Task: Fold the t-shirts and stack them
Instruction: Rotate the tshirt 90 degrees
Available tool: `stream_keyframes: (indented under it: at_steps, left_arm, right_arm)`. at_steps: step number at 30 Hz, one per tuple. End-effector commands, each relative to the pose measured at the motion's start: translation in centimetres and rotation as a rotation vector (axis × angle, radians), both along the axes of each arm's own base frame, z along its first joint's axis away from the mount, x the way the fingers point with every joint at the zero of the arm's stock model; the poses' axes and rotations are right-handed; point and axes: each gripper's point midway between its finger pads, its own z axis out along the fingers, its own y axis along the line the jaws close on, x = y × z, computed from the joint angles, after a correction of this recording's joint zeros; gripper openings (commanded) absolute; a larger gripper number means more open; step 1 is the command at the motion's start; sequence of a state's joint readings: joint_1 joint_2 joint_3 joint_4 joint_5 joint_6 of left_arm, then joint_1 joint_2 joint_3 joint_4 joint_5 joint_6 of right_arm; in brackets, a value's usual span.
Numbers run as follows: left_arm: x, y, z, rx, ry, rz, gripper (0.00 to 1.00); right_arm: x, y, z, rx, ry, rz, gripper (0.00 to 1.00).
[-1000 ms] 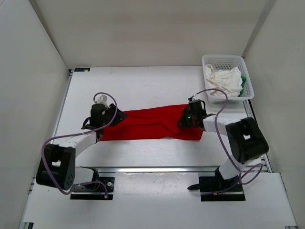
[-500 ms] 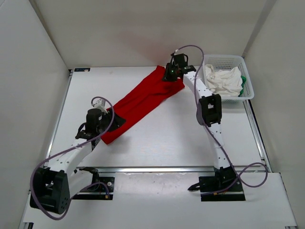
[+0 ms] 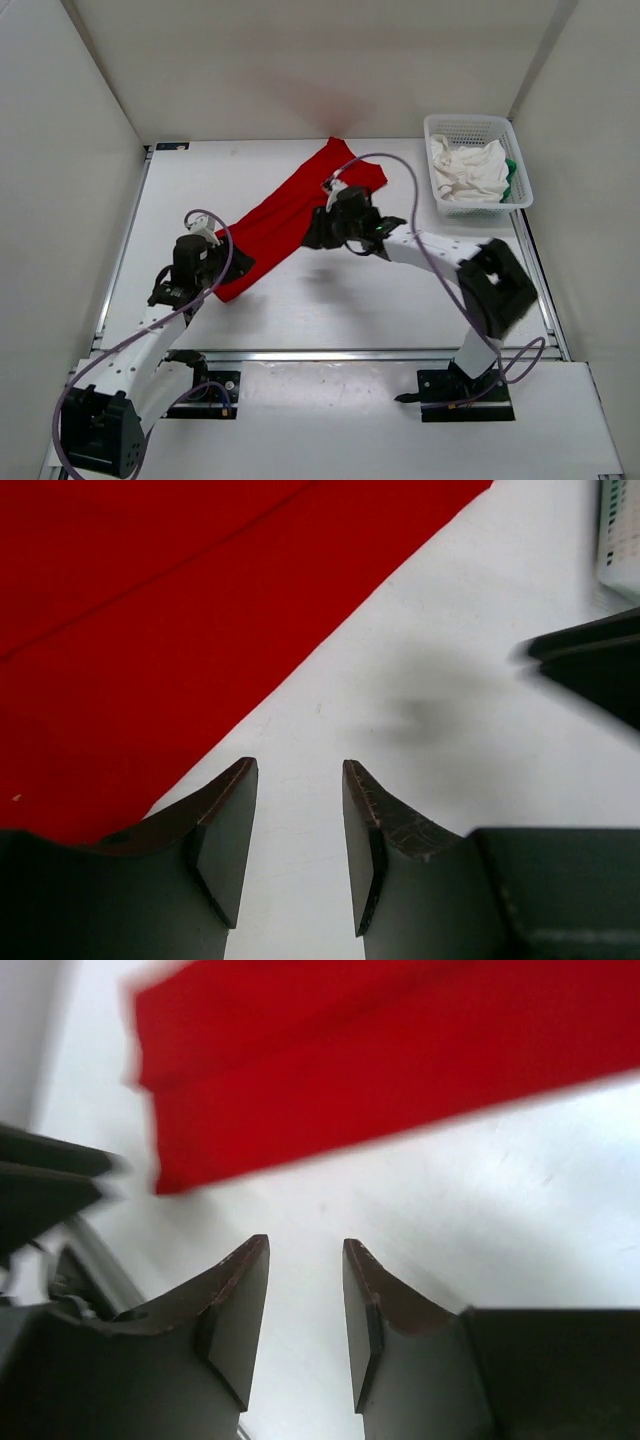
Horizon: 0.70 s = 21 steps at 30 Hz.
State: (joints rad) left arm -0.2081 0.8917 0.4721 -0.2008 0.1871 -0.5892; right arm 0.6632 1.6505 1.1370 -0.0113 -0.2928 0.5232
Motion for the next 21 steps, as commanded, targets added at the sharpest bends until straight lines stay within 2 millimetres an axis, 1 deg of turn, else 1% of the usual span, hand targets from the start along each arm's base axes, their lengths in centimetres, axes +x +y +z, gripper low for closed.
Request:
stream_keyframes:
  at_steps: [1, 2, 3, 5, 6, 7, 9, 10, 11, 13, 14, 15, 16, 17, 18, 19, 20, 21]
  left_arm:
    - [0.1, 0.9, 2.1, 0.014, -0.057, 0.016, 0.51]
    - [0.0, 0.9, 2.0, 0.014, -0.059, 0.012, 0.51]
    - [-0.2, 0.9, 2.0, 0.008, -0.058, 0.015, 0.51]
    - [-0.5, 0.8, 1.9, -0.002, -0.063, 0.010, 0.52]
    - [-0.7, 0.7, 1.7, -0.005, -0.062, 0.005, 0.52]
    - [-0.8, 0.5, 1.7, -0.005, -0.064, -0.002, 0.51]
    - [-0.9, 0.4, 1.7, -0.008, -0.065, -0.008, 0.51]
    - [-0.9, 0.4, 1.7, -0.005, -0.067, -0.008, 0.53]
    - [-0.8, 0.4, 1.7, -0.002, -0.066, -0.004, 0.53]
    - [-0.4, 0.1, 2.1, 0.004, -0.082, -0.009, 0.53]
    - [-0.3, 0.1, 1.8, 0.009, -0.070, -0.009, 0.53]
    - [-0.1, 0.3, 2.0, 0.024, -0.079, -0.002, 0.53]
    - [-0.1, 0.0, 1.8, 0.031, -0.066, -0.009, 0.52]
    - [0.2, 0.2, 1.8, 0.029, -0.066, -0.003, 0.52]
    - [0.2, 0.1, 1.6, 0.029, -0.063, -0.010, 0.52]
    - [0.3, -0.1, 1.9, 0.024, -0.070, -0.016, 0.52]
    - [0.4, 0.1, 1.7, 0.029, -0.062, -0.008, 0.52]
    - [0.4, -0.1, 2.0, 0.024, -0.075, -0.016, 0.52]
  right_arm:
    - [0.2, 3.3, -4.3, 0.009, 0.052, -0.031, 0.34]
    - [0.6, 3.8, -5.4, -0.006, 0.059, -0.046, 0.35]
    - [0.8, 4.3, -5.7, -0.010, 0.067, -0.063, 0.35]
    - [1.5, 4.6, -8.6, -0.027, 0.120, -0.102, 0.36]
    - [1.7, 4.7, -9.4, -0.018, 0.145, -0.133, 0.37]
    - [2.0, 4.8, -9.7, -0.002, 0.168, -0.163, 0.37]
    - [2.4, 4.8, -11.7, -0.011, 0.206, -0.209, 0.38]
    - [2.8, 5.1, -11.9, -0.007, 0.211, -0.235, 0.38]
    - [2.6, 5.1, -13.3, -0.025, 0.241, -0.243, 0.39]
    - [3.1, 6.1, -14.8, -0.046, 0.277, -0.267, 0.38]
    - [3.3, 6.7, -14.8, -0.041, 0.285, -0.269, 0.37]
    - [3.4, 6.6, -15.9, -0.063, 0.303, -0.280, 0.36]
    - [3.2, 6.9, -17.0, -0.075, 0.326, -0.288, 0.35]
    - [3.4, 7.4, -16.2, -0.051, 0.329, -0.281, 0.30]
    - [3.3, 7.4, -16.9, -0.050, 0.352, -0.283, 0.17]
    - [3.1, 7.5, -16.6, -0.039, 0.359, -0.270, 0.05]
    - [3.1, 6.8, -16.9, -0.046, 0.362, -0.281, 0.01]
    - [3.0, 6.4, -16.1, -0.038, 0.350, -0.279, 0.00]
